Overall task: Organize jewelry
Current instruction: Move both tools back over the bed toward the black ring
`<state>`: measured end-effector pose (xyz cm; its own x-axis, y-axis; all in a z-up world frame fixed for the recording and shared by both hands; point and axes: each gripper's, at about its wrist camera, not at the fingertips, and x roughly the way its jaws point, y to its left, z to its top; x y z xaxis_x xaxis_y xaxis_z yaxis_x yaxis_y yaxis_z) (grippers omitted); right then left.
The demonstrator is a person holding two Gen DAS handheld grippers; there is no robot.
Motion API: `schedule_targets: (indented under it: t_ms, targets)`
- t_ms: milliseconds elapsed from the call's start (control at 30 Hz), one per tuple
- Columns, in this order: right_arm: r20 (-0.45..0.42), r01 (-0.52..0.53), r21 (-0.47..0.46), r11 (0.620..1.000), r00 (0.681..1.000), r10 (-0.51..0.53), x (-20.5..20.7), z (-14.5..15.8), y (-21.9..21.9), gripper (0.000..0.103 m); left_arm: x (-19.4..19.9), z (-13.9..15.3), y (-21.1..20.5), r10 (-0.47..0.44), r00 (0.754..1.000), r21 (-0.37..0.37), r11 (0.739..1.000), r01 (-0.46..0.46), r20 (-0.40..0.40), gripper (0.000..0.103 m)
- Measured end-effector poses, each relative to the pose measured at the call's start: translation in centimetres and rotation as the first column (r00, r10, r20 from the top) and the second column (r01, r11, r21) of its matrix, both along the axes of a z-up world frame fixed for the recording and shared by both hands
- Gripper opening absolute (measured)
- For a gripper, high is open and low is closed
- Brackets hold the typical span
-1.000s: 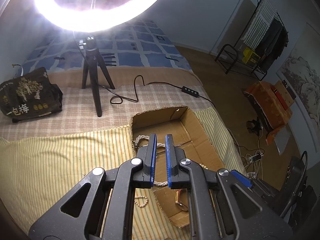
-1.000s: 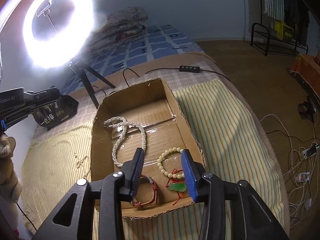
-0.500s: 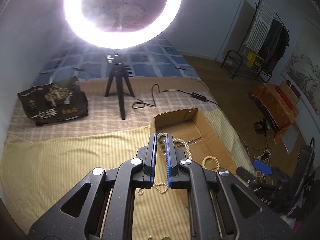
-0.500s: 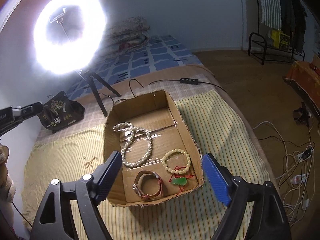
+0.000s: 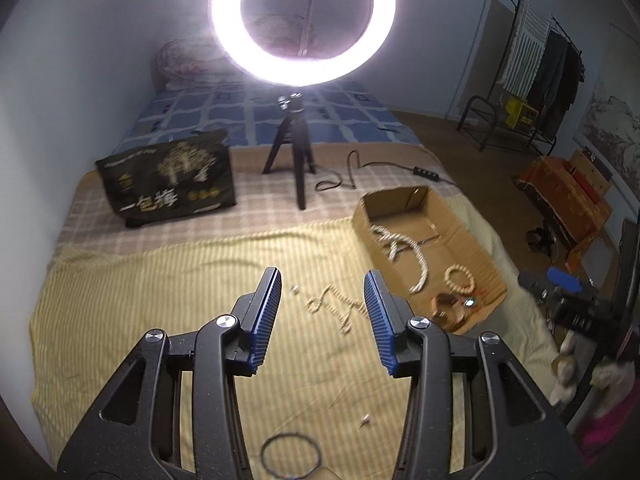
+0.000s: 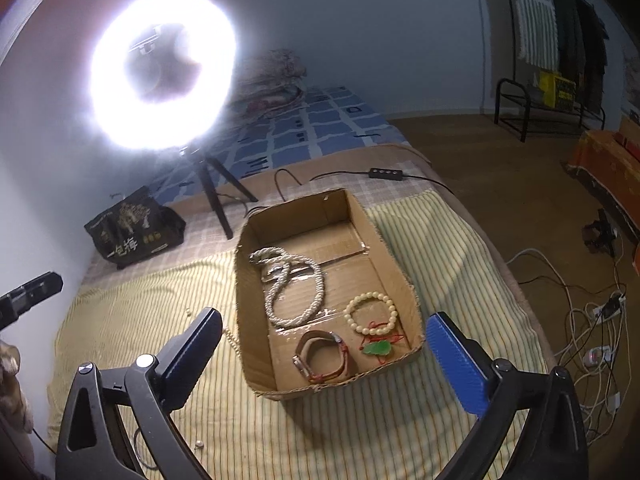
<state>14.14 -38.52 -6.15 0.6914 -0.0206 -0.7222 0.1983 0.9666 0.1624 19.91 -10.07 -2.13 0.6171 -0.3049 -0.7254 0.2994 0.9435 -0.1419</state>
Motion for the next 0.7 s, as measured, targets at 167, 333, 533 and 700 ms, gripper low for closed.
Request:
schedule_targets:
  t_ms: [167,333,533,700]
  targets:
    - [0.033,-0.065,-0.051,0.997,0.997,0.066,-1.1,-0.1,2.2,0.103,-2.4,-1.7,2.6,0.009,1.000,0.007,1.000,-0.009,-0.016,0.044]
    - [0.040,-0.147,-0.090,0.985,0.988,0.151,-2.8,-1.1,4.7,0.103,-4.1,-4.4,5.1,0.015,0.997,0.004,1.000,-0.014,-0.071,0.044]
    - [0.011,-0.244,-0.101,0.965,0.969,0.246,-4.4,-2.9,7.5,0.098,-5.3,-7.9,6.6,0.005,0.988,0.005,1.000,-0.004,-0.153,0.044]
    - [-0.038,-0.334,-0.076,0.939,0.942,0.332,-5.4,-5.2,9.8,0.087,-6.6,-10.8,7.0,-0.026,0.976,0.001,1.000,0.027,-0.215,0.043]
